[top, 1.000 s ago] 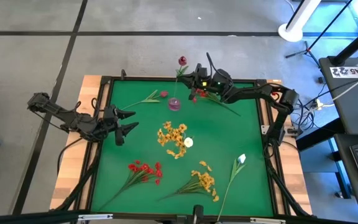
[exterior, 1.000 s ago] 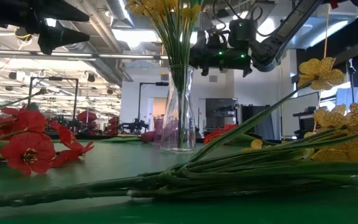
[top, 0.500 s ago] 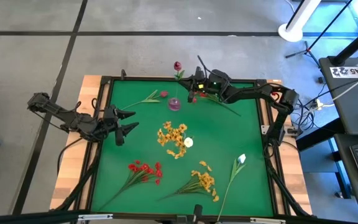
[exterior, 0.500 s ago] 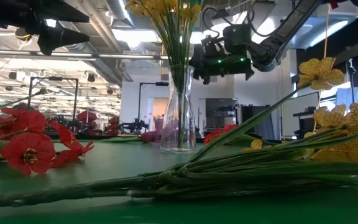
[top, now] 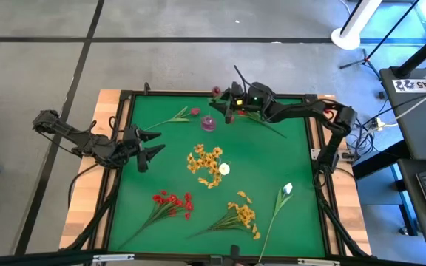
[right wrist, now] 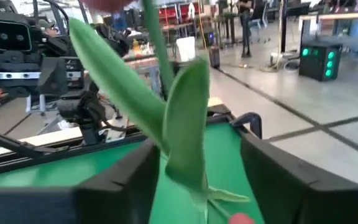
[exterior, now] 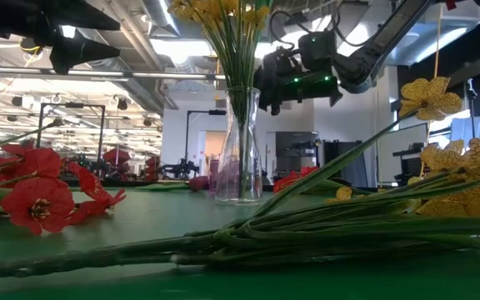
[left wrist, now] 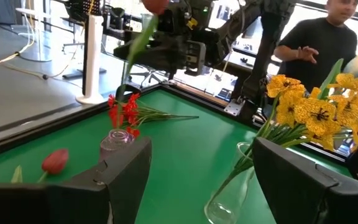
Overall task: Sort flowers into vase by color
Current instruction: Put the bottom dark red flower into the purple vase
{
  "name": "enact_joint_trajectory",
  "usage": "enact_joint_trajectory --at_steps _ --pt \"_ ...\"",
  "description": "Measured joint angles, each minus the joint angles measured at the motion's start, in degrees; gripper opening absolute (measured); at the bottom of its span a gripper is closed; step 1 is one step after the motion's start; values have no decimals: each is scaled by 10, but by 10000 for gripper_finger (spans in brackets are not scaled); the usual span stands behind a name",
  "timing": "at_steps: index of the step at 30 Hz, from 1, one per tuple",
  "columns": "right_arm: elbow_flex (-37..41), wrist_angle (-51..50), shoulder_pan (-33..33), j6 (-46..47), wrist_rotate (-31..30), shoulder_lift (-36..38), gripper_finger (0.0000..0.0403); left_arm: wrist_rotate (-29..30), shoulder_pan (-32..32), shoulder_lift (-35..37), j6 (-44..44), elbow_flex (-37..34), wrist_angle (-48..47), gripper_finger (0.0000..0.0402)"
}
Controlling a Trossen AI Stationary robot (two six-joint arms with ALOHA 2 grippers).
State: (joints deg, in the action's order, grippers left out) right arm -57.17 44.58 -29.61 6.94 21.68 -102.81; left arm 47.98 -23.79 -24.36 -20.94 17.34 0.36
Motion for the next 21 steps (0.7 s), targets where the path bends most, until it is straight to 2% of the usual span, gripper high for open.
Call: enact_joint_trajectory --at_steps 4,9,13,18,21 --pt "0 -93 0 -19 2 39 265 10 0 0 0 0 0 272" --pt "0 -200 0 -54 -6 101 292 19 0 0 0 0 0 272" --pt "0 -276 0 -76 -8 144 302 26 0 0 3 0 0 272" --pt "0 -360 0 -120 -68 203 305 30 0 0 4 0 0 272" --pt "0 -382 0 -128 -82 240 305 30 0 0 5 0 0 272"
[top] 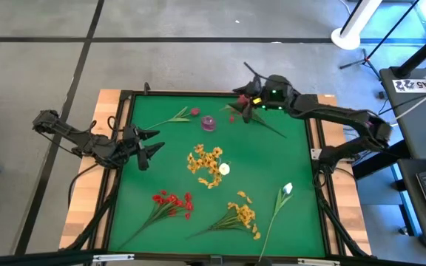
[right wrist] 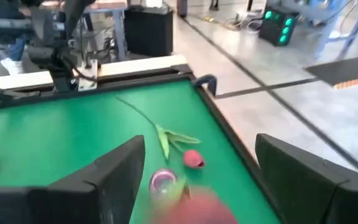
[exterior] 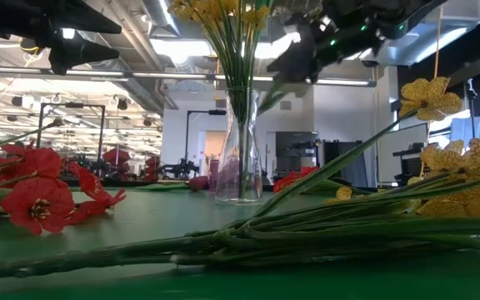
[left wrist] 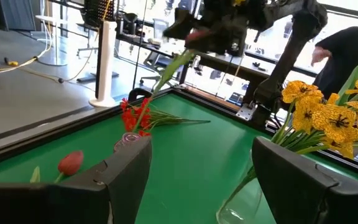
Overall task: Sort flowers into vase by color
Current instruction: Put the bottom dark red flower into the purple vase, then put the top red flowers into the purple vase
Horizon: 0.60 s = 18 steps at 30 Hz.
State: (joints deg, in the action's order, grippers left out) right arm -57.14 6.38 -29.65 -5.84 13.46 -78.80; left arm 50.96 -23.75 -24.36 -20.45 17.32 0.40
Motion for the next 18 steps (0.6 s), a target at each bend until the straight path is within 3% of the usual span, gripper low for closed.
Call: enact_joint_trajectory --at_steps 5,12,18 --pt "0 -22 0 -3 -39 65 305 0 0 0 0 0 0 272" --pt "-20 -185 -9 -23 -248 134 305 0 0 0 1 0 0 272" --pt "-22 -359 -66 19 -243 106 305 0 0 0 1 0 0 272"
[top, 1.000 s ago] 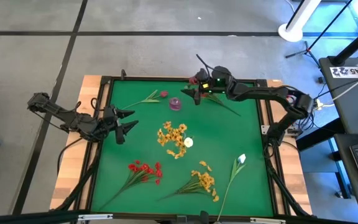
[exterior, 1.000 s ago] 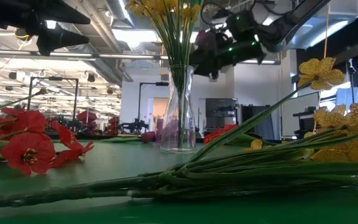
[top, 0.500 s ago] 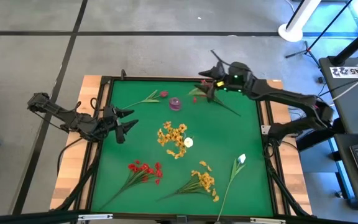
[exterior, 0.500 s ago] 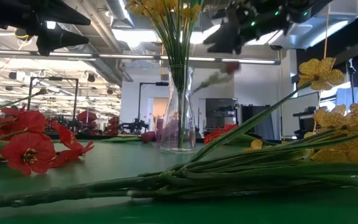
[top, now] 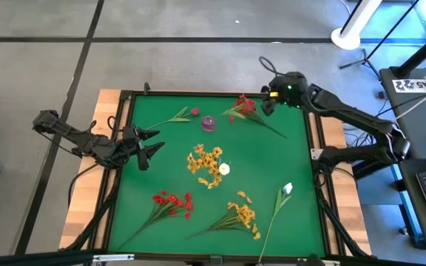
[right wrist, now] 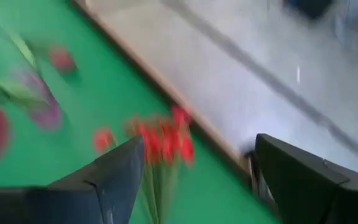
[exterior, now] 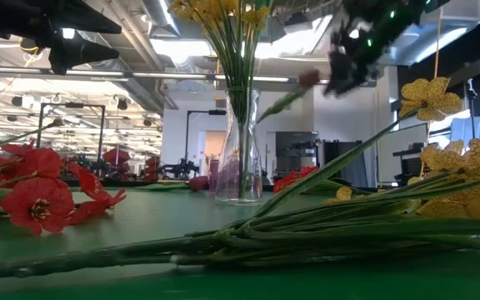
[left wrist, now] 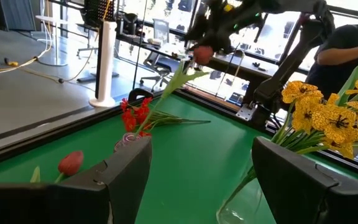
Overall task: Sort flowers into vase by color
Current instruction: Put the top red flowers into the purple vase
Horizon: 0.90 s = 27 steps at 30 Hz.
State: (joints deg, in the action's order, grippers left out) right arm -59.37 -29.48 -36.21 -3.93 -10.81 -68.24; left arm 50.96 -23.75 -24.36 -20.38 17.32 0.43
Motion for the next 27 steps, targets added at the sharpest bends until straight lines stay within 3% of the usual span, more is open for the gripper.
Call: enact_joint_trajectory --at_steps 5,13,19,27 --pt "6 -49 -49 10 29 -60 305 0 0 0 0 0 0 272" --pt "25 5 -90 -4 87 -191 305 0 0 0 0 0 0 272" --pt "25 15 -83 -15 134 -271 305 0 0 0 0 0 0 272" --pt "25 21 -64 -24 133 -332 297 0 0 0 0 0 0 272"
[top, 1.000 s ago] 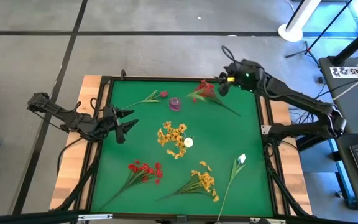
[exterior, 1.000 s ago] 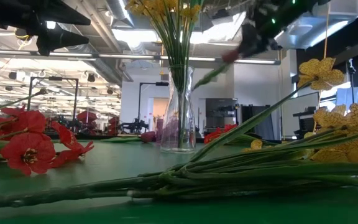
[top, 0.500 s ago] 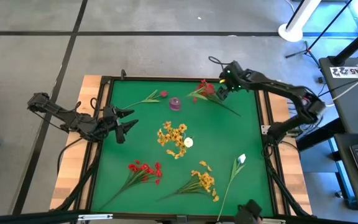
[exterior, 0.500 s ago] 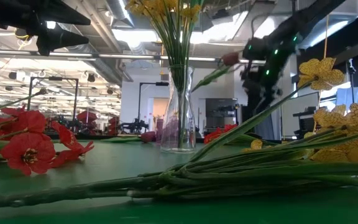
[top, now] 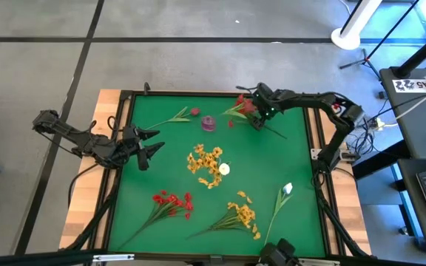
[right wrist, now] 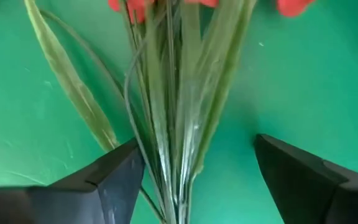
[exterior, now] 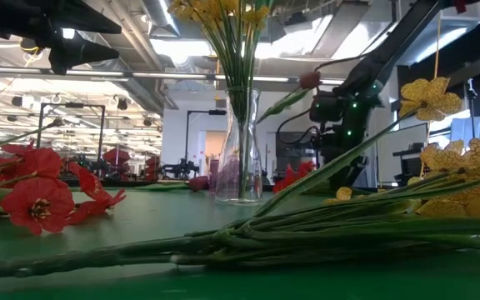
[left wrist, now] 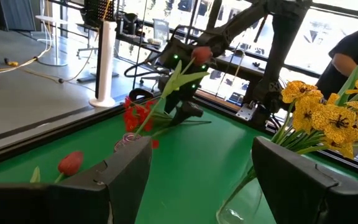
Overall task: Sort flowers into vase by color
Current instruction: Put the top red flowers into the purple vase
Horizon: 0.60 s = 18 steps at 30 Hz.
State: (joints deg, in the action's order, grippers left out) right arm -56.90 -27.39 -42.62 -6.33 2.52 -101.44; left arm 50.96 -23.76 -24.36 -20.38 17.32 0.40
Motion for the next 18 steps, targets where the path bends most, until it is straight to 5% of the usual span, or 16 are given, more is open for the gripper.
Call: enact_joint_trajectory --at_steps 6,13,18 --pt "-1 2 2 -1 1 -4 214 0 0 0 0 0 0 272" --pt "2 -1 2 -2 -5 35 28 0 0 0 -1 0 0 272" --pt "2 -1 2 23 -19 93 26 0 0 0 -2 0 0 272"
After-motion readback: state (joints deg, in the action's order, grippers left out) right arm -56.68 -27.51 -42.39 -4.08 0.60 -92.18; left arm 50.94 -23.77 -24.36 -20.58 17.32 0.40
